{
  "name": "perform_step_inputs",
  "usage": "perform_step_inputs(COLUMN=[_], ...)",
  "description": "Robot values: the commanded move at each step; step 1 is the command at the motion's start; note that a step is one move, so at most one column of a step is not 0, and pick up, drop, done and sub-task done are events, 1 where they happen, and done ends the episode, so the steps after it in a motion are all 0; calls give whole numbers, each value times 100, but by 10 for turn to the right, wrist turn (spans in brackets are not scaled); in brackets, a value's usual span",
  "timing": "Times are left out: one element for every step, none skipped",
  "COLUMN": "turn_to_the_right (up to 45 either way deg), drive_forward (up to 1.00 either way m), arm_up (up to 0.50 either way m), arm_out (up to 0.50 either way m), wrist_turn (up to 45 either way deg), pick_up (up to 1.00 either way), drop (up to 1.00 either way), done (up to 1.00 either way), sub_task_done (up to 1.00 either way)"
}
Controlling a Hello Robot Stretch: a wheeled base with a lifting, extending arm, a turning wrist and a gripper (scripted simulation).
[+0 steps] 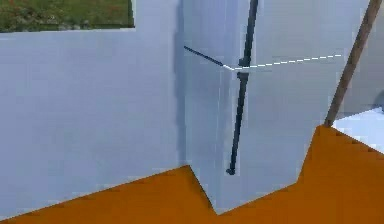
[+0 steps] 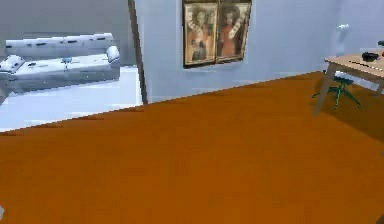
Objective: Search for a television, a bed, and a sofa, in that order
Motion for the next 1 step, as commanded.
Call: perform_step_inputs(turn_to_the_right=[450], drive_forward=[0], arm_up=[0], arm_out=[0], wrist_turn=[0], pick_up=[0], drop=[0], done=[0], sub_task_done=[0])
